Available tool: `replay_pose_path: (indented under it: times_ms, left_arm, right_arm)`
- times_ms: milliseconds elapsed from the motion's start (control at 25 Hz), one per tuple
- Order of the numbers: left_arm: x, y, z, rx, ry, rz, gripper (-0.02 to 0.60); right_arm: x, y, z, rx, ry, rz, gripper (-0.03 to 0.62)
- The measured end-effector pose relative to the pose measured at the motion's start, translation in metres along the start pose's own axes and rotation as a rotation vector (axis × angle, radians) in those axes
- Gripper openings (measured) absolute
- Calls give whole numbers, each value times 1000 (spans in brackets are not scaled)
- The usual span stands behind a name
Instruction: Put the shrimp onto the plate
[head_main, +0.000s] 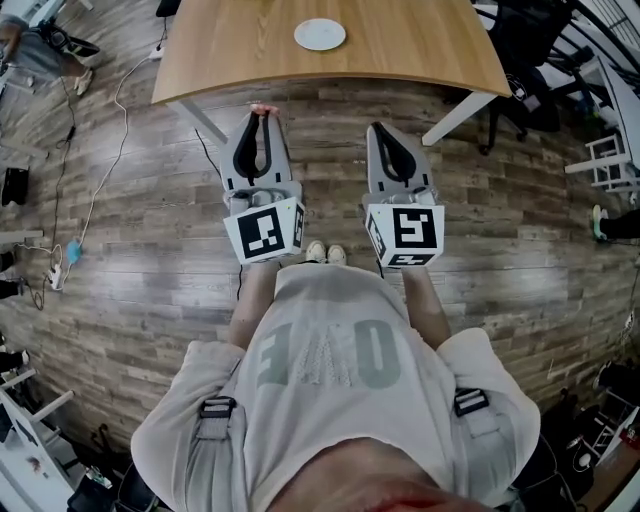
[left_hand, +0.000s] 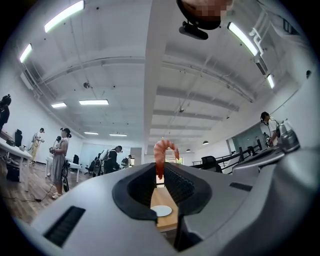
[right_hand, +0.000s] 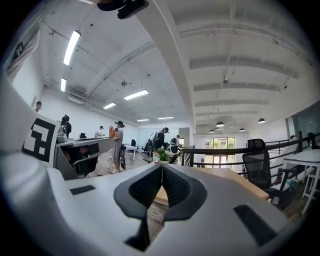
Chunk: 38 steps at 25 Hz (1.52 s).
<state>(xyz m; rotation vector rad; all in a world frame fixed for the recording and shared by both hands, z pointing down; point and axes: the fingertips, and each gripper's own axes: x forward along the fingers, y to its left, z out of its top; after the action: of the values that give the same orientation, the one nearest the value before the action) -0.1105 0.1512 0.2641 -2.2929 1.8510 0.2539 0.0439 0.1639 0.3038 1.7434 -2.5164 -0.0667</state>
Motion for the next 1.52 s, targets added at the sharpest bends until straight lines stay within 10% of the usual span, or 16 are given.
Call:
replay_pose_path:
  times_ms: [640,1520]
  left_arm:
    - [-1,36,4,-7,-37,-14,52]
    - [122,41,-56,18,15,-13,52]
  right_arm:
    - [20,31,-20,-10,44,2,20]
    - [148,-47,-33,19,23,-3,20]
